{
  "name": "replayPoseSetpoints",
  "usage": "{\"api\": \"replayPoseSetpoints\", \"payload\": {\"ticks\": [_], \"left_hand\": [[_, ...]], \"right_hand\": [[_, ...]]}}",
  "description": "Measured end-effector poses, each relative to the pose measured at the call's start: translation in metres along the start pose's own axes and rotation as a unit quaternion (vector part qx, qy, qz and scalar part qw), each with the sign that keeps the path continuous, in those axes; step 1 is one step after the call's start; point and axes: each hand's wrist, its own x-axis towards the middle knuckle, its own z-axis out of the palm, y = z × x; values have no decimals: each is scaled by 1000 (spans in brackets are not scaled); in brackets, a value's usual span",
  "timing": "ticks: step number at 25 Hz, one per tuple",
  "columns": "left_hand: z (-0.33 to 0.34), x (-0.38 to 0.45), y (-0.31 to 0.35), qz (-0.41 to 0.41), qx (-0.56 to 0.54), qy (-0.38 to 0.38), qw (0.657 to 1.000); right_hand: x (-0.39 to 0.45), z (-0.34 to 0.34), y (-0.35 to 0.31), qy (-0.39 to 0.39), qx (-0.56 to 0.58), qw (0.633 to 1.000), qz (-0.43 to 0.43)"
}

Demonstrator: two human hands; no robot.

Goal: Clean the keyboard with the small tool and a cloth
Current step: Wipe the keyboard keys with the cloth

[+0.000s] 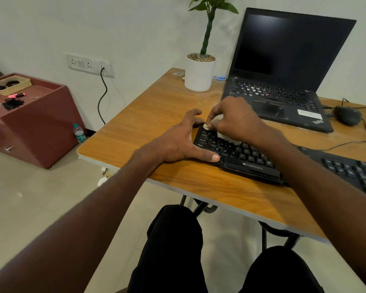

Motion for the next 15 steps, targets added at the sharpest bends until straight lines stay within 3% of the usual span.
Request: {"api": "replayPoseSetpoints", "payload": {"ticks": [2,6,8,15], "left_hand": [[1,0,0,3,-3,-1,1000],[0,-2,0,6,-4,-4,1000],[-1,-2,1,5,-6,-3,1000],[0,-1,1,3,0,-3,1000]], "right_hand": [[-4,4,-4,15,-10,1000,-24],[-4,-13,-2,-66,-75,995,-9],[0,-16,1,-42,-98,994,4],[-10,-8,10,-22,48,998,-21]]}}
